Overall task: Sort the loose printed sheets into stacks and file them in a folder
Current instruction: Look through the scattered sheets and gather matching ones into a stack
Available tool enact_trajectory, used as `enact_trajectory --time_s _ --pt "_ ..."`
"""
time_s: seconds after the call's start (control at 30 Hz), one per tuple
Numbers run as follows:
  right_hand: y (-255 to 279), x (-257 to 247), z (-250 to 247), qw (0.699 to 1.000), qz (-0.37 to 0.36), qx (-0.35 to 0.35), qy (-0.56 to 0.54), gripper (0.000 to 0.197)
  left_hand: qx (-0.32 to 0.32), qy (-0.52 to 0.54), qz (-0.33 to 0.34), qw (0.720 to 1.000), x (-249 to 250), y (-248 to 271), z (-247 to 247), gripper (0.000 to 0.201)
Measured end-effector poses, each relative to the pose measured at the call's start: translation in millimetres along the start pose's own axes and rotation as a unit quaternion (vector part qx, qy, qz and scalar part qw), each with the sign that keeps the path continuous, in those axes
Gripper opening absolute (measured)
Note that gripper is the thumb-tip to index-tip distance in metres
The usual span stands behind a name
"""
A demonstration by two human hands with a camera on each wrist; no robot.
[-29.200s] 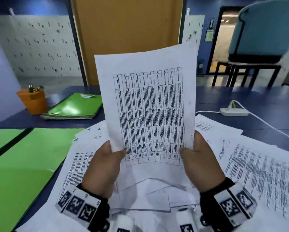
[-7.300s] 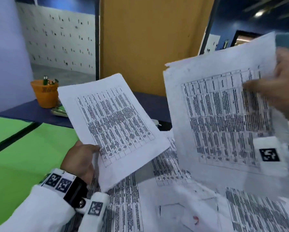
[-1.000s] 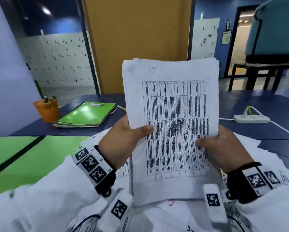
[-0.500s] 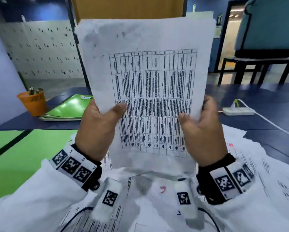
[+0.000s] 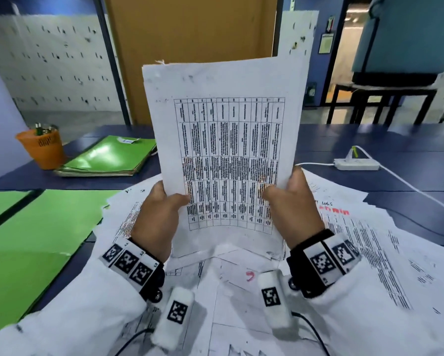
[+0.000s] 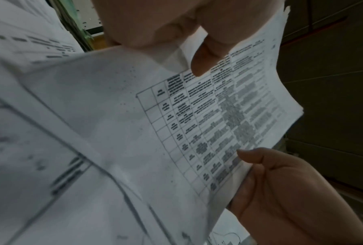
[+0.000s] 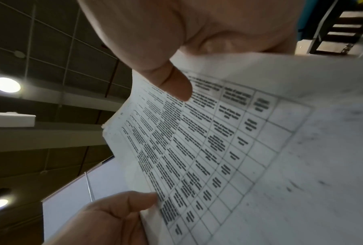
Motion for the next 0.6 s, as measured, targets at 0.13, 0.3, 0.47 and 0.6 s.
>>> enact_trajectory --time_s 0.13,0.3,0.47,0.6 --pt "3 5 9 0.995 -0.019 -0.063 0.077 0.025 -0.017 -0.055 0.000 0.998 -8 -1 -2 0.048" --pt "-5 -3 -1 0.994 -0.042 -0.015 0.100 0.021 -0.019 -0.079 0.034 0.996 1 -11 -1 0.030" --pt "-36 14 -48 0.980 0.048 -0.090 0.173 0.040 -0.012 -0.004 0.033 0.999 6 -25 -10 0.029" --pt "-50 55 -117 0.879 0.171 -0.126 0.427 0.051 -0.001 0.068 -0.049 0.996 -11 -43 -33 0.032"
Point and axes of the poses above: each hand's wrist, its own y-axis away from the middle knuckle, its own z-axis out of the palm, x = y × z, the point moved 2 cm from there along -y, towards the middle knuckle, and after that the axes turned 14 degrees about y, right-handed, at the moved point
